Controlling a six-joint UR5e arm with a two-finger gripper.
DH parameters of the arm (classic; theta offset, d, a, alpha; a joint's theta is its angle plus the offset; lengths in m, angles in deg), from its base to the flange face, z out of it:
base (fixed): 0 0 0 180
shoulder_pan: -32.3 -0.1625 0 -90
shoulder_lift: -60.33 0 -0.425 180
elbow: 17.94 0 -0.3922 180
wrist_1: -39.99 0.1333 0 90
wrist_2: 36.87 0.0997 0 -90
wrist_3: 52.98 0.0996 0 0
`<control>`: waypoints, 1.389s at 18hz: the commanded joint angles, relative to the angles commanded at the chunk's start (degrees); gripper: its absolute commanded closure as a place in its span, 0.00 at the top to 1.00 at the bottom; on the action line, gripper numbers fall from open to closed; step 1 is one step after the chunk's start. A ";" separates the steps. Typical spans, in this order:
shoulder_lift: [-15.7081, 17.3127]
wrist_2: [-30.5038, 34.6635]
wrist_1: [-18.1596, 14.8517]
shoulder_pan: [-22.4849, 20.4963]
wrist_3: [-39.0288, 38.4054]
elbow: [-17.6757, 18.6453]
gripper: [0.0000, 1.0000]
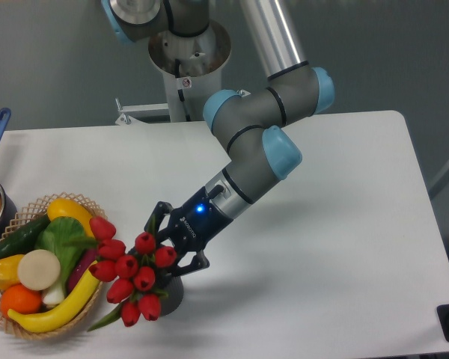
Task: Pick up the flowers from the vase
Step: 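Close the gripper on the tulip stems, then lift the tulip bunch up out of the grey vase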
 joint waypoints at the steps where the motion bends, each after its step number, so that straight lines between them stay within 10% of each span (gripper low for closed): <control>1: 0.09 -0.35 0.00 -0.09 0.00 0.00 0.41; 10: 0.88 -1.41 -0.09 -0.09 -2.90 -0.35 0.25; 25: 4.92 -5.71 0.00 -0.26 -11.16 -2.63 0.25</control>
